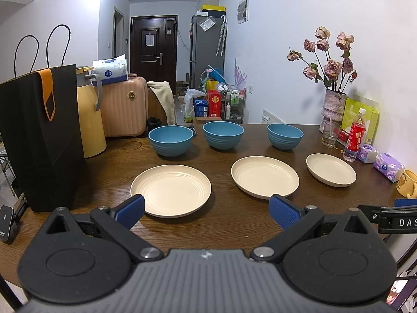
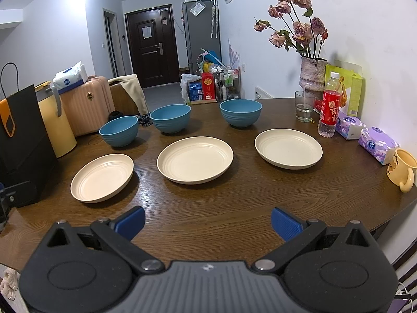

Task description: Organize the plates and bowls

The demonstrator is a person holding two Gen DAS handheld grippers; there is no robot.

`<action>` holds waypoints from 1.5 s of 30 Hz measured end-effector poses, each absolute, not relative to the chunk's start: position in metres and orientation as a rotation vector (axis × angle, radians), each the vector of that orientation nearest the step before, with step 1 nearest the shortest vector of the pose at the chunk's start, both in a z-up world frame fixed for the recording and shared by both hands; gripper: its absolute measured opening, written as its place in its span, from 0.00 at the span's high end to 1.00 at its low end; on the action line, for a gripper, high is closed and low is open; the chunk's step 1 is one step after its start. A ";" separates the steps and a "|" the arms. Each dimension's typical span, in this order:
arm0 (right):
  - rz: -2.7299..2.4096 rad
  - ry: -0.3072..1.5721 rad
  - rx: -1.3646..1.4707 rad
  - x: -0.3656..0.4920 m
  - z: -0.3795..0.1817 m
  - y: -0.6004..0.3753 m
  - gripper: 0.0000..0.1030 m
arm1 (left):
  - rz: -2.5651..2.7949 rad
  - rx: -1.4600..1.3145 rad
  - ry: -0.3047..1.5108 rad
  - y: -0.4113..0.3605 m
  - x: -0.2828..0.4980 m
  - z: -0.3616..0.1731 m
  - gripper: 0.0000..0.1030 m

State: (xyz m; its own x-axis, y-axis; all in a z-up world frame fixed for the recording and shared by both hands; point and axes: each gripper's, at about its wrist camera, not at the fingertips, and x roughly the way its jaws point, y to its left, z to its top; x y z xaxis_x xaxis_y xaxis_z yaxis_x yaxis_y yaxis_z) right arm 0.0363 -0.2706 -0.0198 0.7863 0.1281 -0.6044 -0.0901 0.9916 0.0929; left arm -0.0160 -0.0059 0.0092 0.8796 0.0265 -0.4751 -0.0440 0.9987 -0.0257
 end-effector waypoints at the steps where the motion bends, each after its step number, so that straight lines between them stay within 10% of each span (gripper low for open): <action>1: 0.118 0.656 0.060 0.036 -0.020 -0.271 0.00 | 0.037 -0.036 0.495 -0.006 -0.016 0.009 0.00; 45: 0.306 0.842 0.006 0.145 -0.042 -0.215 0.00 | 0.288 -0.152 0.581 0.042 0.052 0.001 0.00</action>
